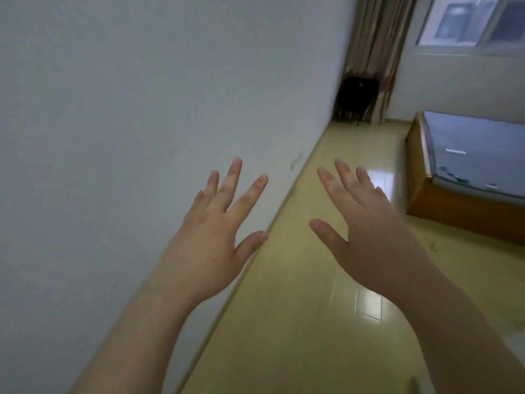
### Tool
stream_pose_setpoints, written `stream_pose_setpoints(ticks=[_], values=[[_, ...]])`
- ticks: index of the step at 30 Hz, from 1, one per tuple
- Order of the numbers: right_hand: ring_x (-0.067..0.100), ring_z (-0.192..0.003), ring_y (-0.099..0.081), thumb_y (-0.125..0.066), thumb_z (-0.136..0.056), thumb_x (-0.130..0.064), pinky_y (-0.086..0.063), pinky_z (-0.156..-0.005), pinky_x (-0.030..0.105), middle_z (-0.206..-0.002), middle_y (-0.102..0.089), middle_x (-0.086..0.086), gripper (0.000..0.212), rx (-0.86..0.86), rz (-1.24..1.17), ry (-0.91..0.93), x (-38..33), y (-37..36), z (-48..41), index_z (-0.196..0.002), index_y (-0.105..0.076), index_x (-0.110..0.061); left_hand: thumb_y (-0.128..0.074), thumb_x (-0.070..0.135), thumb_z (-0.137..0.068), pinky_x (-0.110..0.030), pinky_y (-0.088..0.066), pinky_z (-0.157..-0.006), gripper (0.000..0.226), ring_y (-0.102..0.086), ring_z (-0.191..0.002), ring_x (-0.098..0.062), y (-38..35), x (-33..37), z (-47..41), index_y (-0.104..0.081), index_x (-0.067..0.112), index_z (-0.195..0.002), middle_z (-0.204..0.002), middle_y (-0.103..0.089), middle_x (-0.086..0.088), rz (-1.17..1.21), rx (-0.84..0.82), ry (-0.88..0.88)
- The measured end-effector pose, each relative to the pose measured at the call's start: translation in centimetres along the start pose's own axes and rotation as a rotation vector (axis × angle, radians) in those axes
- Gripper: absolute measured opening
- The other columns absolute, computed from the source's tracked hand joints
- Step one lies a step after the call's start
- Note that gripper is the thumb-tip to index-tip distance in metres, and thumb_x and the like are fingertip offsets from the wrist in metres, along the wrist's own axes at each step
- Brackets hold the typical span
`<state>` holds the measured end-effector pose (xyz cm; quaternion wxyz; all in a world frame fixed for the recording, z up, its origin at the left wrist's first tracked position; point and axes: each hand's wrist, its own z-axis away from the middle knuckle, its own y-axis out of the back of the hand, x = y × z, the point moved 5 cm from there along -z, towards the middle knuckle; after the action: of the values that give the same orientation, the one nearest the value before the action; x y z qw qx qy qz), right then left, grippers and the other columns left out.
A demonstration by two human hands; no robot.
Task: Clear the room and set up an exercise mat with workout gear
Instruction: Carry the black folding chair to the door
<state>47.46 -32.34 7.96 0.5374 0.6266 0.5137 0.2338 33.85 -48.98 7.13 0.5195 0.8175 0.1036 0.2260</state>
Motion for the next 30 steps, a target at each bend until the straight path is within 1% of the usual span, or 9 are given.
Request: stream_pose_setpoints(ticks=[3,5,8,9,11,15,19,24,30], values=[[0.017,-0.154,0.013,-0.033,-0.099,-0.057,-0.009,-0.126,0.046,-0.167,0.012,-0.010,0.073,0.006,0.063,-0.118,4.5,-0.3,-4.8,-0.159,0.004,-0.037,-0.035,0.062,-0.093,-0.042,-0.014,-0.124,0.076,0.016,-0.152,-0.011,-3.0,-0.7,-8.8,0.007,0.050,-0.154,-0.163,0.022,0.019,0.056,-0.041,-0.100],[0.012,-0.153,0.015,-0.033,-0.100,-0.057,-0.005,-0.126,0.040,-0.167,0.012,-0.012,0.073,0.026,0.082,-0.174,7.2,-0.3,-7.2,-0.159,0.004,-0.035,-0.034,0.062,-0.092,-0.036,-0.012,-0.123,0.078,0.017,-0.151,-0.006,-4.5,-0.3,-13.8,0.008,0.046,-0.155,-0.163,0.022,0.019,0.072,-0.045,-0.160],[0.001,-0.150,0.019,-0.028,-0.099,-0.060,0.004,-0.119,0.024,-0.165,0.014,-0.018,0.075,0.054,0.086,-0.269,11.8,-0.4,-10.2,-0.159,0.008,-0.033,-0.027,0.063,-0.092,-0.020,0.005,-0.115,0.079,0.022,-0.147,0.004,-7.4,0.6,-20.6,0.015,0.039,-0.155,-0.162,0.024,0.020,0.083,-0.071,-0.224],[-0.002,-0.149,0.020,-0.026,-0.099,-0.061,0.006,-0.116,0.021,-0.165,0.015,-0.019,0.075,0.056,0.090,-0.296,13.7,-0.6,-11.5,-0.158,0.010,-0.033,-0.024,0.064,-0.092,-0.015,0.010,-0.111,0.079,0.023,-0.145,0.006,-8.8,1.1,-23.2,0.017,0.036,-0.154,-0.161,0.025,0.021,0.083,-0.081,-0.248],[-0.005,-0.147,0.022,-0.026,-0.098,-0.061,0.007,-0.114,0.019,-0.164,0.016,-0.020,0.076,0.054,0.088,-0.328,16.5,-1.1,-13.3,-0.157,0.012,-0.033,-0.023,0.064,-0.094,-0.011,0.014,-0.107,0.079,0.024,-0.144,0.007,-10.8,1.7,-26.7,0.019,0.033,-0.152,-0.160,0.026,0.021,0.082,-0.095,-0.287],[-0.005,-0.147,0.019,-0.030,-0.099,-0.059,0.000,-0.115,0.022,-0.164,0.014,-0.020,0.076,0.109,0.065,-0.382,24.4,-2.4,-18.4,-0.159,0.009,-0.032,-0.026,0.059,-0.098,-0.014,0.010,-0.110,0.076,0.023,-0.144,0.008,-16.5,3.0,-35.2,0.018,0.031,-0.154,-0.161,0.024,0.020,0.091,-0.112,-0.344],[0.000,-0.151,0.008,-0.036,-0.100,-0.054,-0.004,-0.117,0.021,-0.166,0.003,-0.014,0.076,0.163,0.020,-0.380,32.4,-2.7,-25.2,-0.160,-0.001,-0.025,-0.026,0.059,-0.098,-0.019,0.001,-0.114,0.077,0.017,-0.147,0.006,-20.8,4.1,-44.5,0.018,0.032,-0.155,-0.161,0.023,0.021,0.060,-0.114,-0.331],[0.002,-0.152,0.008,-0.030,-0.099,-0.057,-0.005,-0.118,0.024,-0.166,0.004,-0.013,0.075,0.132,0.015,-0.344,41.2,-1.9,-35.0,-0.159,0.003,-0.027,-0.026,0.059,-0.099,-0.018,-0.003,-0.115,0.075,0.013,-0.148,0.005,-24.0,5.0,-56.5,0.022,0.034,-0.152,-0.161,0.022,0.021,0.024,-0.116,-0.312],[0.002,-0.151,0.009,-0.031,-0.101,-0.055,-0.001,-0.116,0.022,-0.165,0.006,-0.014,0.073,0.085,0.030,-0.300,50.2,-2.6,-46.6,-0.158,0.004,-0.027,-0.025,0.057,-0.099,-0.017,-0.006,-0.115,0.073,0.011,-0.147,0.007,-28.8,4.7,-68.6,0.020,0.035,-0.152,-0.161,0.020,0.022,0.062,-0.128,-0.253]])
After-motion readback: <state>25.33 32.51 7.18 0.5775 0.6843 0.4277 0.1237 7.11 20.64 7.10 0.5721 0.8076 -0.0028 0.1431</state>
